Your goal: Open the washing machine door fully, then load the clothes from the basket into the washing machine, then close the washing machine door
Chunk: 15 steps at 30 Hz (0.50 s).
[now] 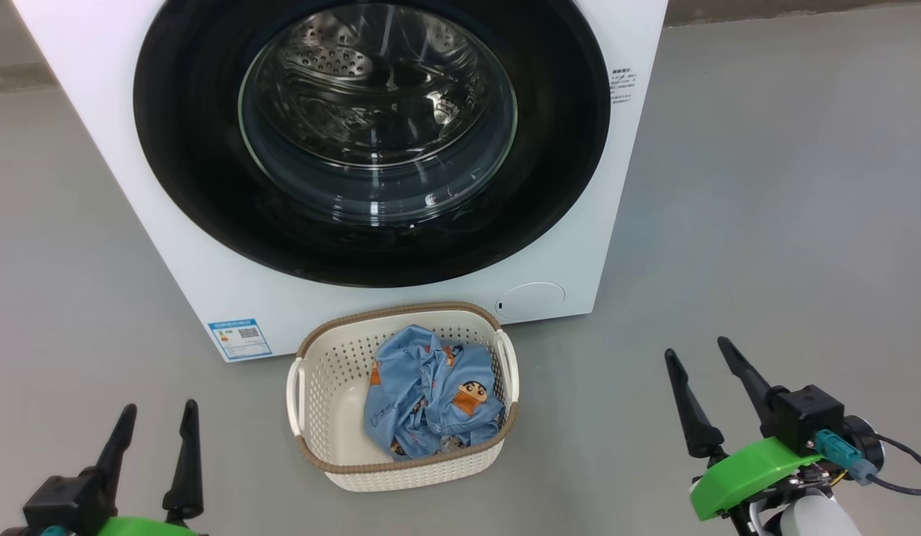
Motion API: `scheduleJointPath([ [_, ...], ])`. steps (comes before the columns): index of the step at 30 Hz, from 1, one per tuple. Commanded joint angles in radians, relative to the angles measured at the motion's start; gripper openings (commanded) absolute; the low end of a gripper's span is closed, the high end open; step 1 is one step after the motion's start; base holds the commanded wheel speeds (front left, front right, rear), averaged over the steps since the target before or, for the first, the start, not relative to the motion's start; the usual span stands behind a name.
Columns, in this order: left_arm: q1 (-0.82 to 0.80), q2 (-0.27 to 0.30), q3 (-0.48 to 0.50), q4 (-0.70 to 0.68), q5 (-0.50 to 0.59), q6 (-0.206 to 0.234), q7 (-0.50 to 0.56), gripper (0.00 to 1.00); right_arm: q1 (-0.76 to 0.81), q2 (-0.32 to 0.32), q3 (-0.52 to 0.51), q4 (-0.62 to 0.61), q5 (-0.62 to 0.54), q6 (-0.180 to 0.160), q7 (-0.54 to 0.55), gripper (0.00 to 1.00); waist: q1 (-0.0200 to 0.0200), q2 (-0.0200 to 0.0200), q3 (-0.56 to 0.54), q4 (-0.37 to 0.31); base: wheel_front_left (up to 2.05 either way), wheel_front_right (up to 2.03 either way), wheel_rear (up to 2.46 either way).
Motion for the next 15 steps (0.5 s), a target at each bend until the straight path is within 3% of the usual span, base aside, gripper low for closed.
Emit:
scheduleJointPath([
  [1, -0.027, 0.014, 0.044, -0.013, 0.008, -0.003, -0.009, 1.00, -0.034, 0.002, 0.009, -0.028, -0.011, -0.001, -0.012, 1.00, 0.0000, -0.0001, 0.000, -0.002, 0.00, 0.00, 0.00],
  [15, -0.031, -0.007, 0.074, 0.014, 0.006, -0.003, -0.009, 1.00, -0.024, 0.018, -0.025, -0.029, -0.021, -0.001, -0.012, 1.00, 0.0000, -0.0001, -0.001, -0.006, 0.00, 0.00, 0.00],
])
